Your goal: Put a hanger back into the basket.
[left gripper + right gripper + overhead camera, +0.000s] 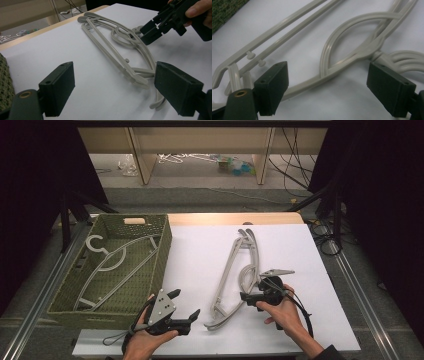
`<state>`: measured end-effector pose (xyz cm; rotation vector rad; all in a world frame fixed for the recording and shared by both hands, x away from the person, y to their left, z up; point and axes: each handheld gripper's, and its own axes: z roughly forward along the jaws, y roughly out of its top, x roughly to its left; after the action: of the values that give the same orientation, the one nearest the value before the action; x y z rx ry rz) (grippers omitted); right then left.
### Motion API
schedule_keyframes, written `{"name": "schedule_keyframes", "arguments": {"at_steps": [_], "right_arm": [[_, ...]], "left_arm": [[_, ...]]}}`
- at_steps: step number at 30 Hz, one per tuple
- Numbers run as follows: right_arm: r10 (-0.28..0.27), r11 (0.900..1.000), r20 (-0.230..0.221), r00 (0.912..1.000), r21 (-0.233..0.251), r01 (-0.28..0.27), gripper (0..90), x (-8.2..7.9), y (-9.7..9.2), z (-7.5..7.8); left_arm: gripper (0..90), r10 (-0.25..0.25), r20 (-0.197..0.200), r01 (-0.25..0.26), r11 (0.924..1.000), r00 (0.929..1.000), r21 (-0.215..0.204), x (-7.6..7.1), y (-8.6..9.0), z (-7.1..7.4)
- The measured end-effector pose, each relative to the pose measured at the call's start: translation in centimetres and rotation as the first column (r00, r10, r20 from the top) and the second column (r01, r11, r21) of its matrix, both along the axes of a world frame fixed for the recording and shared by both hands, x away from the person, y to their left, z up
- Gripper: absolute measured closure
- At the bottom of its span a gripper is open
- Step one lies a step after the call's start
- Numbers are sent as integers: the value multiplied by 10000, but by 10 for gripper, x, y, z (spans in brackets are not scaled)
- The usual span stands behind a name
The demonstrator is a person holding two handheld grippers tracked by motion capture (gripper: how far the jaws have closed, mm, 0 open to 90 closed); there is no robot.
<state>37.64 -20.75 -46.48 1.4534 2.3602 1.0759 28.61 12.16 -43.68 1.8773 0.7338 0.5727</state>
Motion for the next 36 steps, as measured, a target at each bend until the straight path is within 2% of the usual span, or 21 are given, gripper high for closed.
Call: {"name": "schedule_keyframes", "arguments": {"at_steps": [2,3,4,5,8,11,15,16,22,23,24,26,27,28,29,30,31,32,33,36], "right_arm": [[75,9999,-1,10000,-83,-75,188,1,3,-3],[-142,9998,-189,9997,-151,140,187,1,6,-5],[-94,9994,-256,9996,-322,86,187,2,9,-8],[-240,9990,-510,9984,-391,220,192,4,12,-13],[-283,9985,-523,9982,-482,257,204,6,13,-15],[23,9994,-511,9987,-332,-40,325,6,11,-14],[32,9997,-780,9970,-240,-51,366,7,7,-12],[-71,10000,-902,9959,-37,68,400,8,5,-12],[-518,9963,-1297,9902,618,602,502,11,-7,-13],[-700,9912,-1508,9861,1009,857,527,11,-10,-14],[-976,9821,-1635,9817,1441,1216,556,11,-13,-16],[-939,9808,-1693,9811,1533,1204,565,11,-15,-17],[-1288,9705,-2046,9703,1749,1657,578,10,-13,-16],[-1310,9711,-1991,9712,1714,1661,587,11,-14,-16],[-1246,9634,-1965,9726,2106,1660,595,11,-15,-16],[-1378,9581,-1971,9706,2217,1811,604,10,-15,-15],[-1399,9578,-1962,9705,2219,1829,614,11,-16,-14],[-1331,9570,-1791,9748,2327,1734,621,11,-18,-14],[-1289,9572,-1625,9783,2372,1656,634,13,-21,-14],[-1362,9532,-1688,9762,2460,1755,647,14,-23,-13]], "left_arm": [[169,-10,27,10,10000,10000,19,1,0,0],[169,-21,24,22,10000,10000,-13,0,0,0],[170,-25,7,25,10000,10000,-3,0,0,0],[170,-83,44,83,10000,10000,-52,0,0,0],[171,-20,42,20,10000,10000,-84,-1,1,0],[172,-28,41,29,9998,10000,-189,-1,2,0],[173,-107,29,108,9998,9999,-160,-2,2,0],[173,-88,73,88,10000,9999,-35,-2,2,0],[175,-62,10,62,9999,10000,-93,-1,2,0],[176,-40,-7,40,10000,10000,-75,-1,2,0],[176,-59,-26,59,10000,10000,-73,-1,2,-1],[177,-64,-40,64,10000,10000,-73,-1,2,-1],[178,-62,-51,62,9999,10000,-88,-1,2,0],[178,-64,-49,64,9999,10000,-114,0,2,-1],[178,-97,-72,95,9998,9999,-172,0,2,-1],[179,-76,-31,76,10000,10000,-19,0,3,-1],[179,-94,-55,94,9999,9999,-82,0,2,-2],[179,-60,-137,58,9999,9999,-156,-1,2,-2],[179,-26,-38,26,10000,10000,-92,0,3,0],[180,-41,-60,40,9999,10000,-92,-1,4,-1]]}}
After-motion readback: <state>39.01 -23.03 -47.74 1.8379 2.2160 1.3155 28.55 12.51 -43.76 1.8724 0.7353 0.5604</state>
